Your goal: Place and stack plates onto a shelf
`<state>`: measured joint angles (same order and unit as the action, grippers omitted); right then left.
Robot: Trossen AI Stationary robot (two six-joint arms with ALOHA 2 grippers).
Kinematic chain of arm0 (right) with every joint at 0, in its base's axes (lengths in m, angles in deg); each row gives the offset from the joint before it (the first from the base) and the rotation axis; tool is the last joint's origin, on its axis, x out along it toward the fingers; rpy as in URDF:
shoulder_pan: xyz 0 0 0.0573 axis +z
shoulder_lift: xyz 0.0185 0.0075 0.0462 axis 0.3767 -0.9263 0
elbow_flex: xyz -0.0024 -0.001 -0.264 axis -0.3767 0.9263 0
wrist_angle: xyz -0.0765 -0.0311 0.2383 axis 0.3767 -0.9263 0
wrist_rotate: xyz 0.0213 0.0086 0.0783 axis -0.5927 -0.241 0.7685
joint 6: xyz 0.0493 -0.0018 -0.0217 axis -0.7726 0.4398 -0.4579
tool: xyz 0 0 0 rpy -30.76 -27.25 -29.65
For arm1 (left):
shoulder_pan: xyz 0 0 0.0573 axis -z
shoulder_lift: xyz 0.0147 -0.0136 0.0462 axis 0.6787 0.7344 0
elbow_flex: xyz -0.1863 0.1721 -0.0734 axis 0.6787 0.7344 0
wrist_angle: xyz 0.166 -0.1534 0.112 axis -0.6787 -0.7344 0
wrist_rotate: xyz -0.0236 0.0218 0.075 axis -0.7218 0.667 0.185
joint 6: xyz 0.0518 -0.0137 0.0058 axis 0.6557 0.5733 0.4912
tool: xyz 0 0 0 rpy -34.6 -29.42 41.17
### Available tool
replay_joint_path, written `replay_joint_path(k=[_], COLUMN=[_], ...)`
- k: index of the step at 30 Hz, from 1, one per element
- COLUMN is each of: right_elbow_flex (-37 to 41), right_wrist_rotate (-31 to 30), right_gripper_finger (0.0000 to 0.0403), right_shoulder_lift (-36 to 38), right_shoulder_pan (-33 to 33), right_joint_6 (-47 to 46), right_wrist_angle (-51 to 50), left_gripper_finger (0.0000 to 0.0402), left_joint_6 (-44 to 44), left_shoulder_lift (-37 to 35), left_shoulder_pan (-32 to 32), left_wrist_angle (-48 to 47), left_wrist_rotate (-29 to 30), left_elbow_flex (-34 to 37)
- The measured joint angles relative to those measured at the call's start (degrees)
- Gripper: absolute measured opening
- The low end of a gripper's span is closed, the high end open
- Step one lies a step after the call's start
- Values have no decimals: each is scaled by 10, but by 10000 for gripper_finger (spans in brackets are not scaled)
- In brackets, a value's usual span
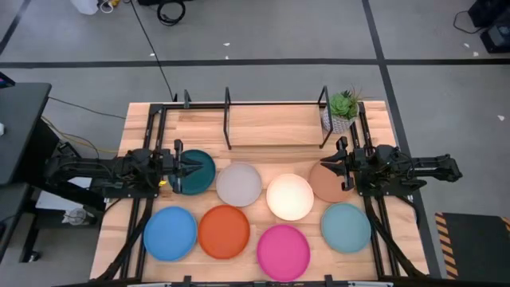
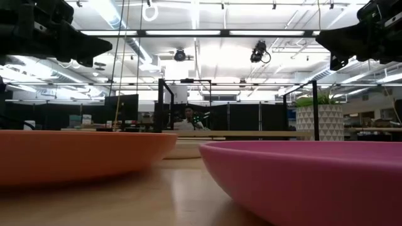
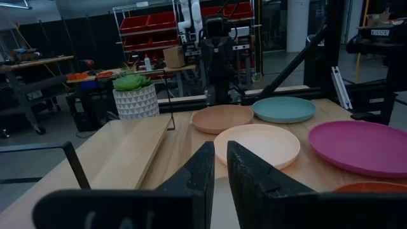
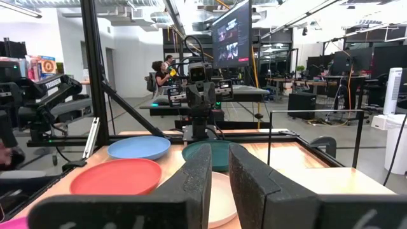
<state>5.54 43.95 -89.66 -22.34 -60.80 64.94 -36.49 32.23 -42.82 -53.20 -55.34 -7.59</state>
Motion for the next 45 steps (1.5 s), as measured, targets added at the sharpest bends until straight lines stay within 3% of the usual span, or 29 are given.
replay_joint_path(k=[16, 27, 32, 38, 45], right_elbow_flex=[0, 0, 0, 0, -23], right_wrist_rotate=[0, 7, 28, -74, -99], right_gripper_finger=[61, 61, 61, 61, 56], right_shoulder_lift=[0, 0, 0, -1, -63], right_shoulder_pan=[0, 0, 0, 0, -4], right_joint_6=[-21, -151, -216, -303, -257], right_wrist_angle=[34, 113, 113, 128, 94], left_gripper_finger=[50, 50, 50, 50, 50], left_joint_6=[0, -100, -134, -102, -73], left_shoulder_lift=[0, 0, 0, 0, 0], left_shoulder_pan=[0, 0, 0, 0, -1], left_wrist_angle=[15, 120, 126, 155, 261], left_wrist_rotate=[0, 0, 0, 0, 2], left_elbow_flex=[0, 0, 0, 0, 0])
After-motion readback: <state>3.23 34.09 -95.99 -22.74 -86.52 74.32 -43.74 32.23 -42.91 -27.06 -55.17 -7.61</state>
